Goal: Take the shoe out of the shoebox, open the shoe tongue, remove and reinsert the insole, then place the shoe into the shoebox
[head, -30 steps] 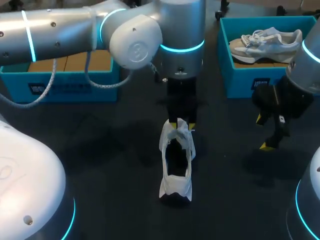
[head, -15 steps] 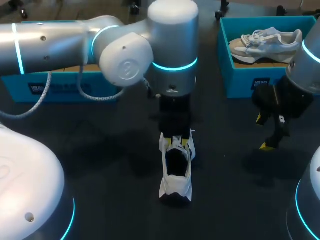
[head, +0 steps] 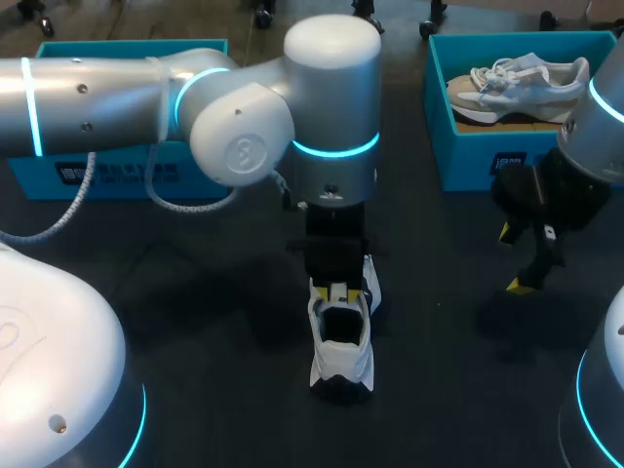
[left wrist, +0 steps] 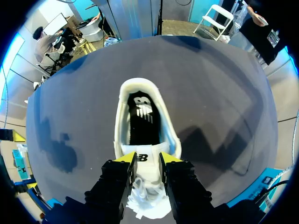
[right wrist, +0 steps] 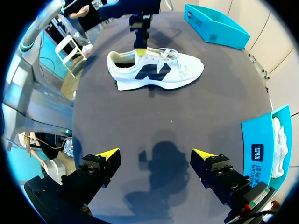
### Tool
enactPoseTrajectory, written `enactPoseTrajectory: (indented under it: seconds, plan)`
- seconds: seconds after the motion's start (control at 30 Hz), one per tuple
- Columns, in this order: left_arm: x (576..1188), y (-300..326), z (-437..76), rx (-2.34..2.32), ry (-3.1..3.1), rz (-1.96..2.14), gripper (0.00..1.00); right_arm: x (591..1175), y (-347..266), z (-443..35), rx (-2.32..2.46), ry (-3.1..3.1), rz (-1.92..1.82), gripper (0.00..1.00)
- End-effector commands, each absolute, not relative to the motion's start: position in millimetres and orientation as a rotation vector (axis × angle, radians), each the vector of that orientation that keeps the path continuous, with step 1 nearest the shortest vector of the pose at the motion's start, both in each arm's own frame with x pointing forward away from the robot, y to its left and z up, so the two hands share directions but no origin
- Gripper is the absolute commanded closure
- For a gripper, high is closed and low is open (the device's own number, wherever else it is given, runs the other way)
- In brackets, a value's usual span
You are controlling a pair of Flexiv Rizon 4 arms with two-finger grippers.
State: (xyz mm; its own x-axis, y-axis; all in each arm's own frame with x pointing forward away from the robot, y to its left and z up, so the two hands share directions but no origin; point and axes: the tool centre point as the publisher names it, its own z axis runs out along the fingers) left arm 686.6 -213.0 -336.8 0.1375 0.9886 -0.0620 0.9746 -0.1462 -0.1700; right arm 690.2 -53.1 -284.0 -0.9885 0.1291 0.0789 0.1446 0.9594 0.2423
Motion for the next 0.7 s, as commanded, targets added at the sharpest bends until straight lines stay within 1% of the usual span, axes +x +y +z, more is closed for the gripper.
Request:
enactPoseTrajectory:
  seconds: [0.03,0.07,0.13,0.17,0.2,0.23,0.27,0.3,0.33,0.37,0.67,0.7]
  plan:
    - [680,-207,-315,-2.314,-2.041,0.248,0.65,690,-53,-285,-0.212,-3.048,-0.383,0.00]
    - [678,-205,-306,-2.308,-2.068,0.246,0.63,690,-53,-285,-0.212,-3.048,-0.383,0.00]
    - [674,-201,-290,-2.277,-2.125,0.244,0.57,690,-53,-285,-0.212,-3.048,-0.383,0.00]
    - [674,-200,-286,-2.264,-2.145,0.245,0.56,690,-53,-285,-0.212,-3.048,-0.383,0.00]
    - [673,-198,-277,-2.207,-2.183,0.248,0.53,690,-53,-285,-0.212,-3.048,-0.383,0.00]
    - [673,-197,-273,-2.170,-2.211,0.247,0.47,690,-53,-285,-0.212,-3.048,-0.383,0.00]
    - [672,-197,-270,-2.132,-2.233,0.244,0.31,690,-53,-285,-0.212,-3.048,-0.383,0.00]
    - [671,-197,-263,-1.939,-2.315,0.270,0.00,690,-53,-285,-0.212,-3.048,-0.383,0.00]
    - [671,-197,-259,-1.806,-2.376,0.235,0.00,690,-53,-285,-0.212,-3.048,-0.383,0.00]
    - [669,-197,-256,-1.782,-2.409,0.173,0.00,690,-53,-285,-0.212,-3.048,-0.383,0.00]
    - [669,-197,-256,-1.782,-2.409,0.173,0.00,690,-53,-285,-0.212,-3.048,-0.383,0.00]
    - [668,-202,-260,-1.711,-2.434,0.171,0.00,690,-53,-285,-0.212,-3.048,-0.383,0.00]
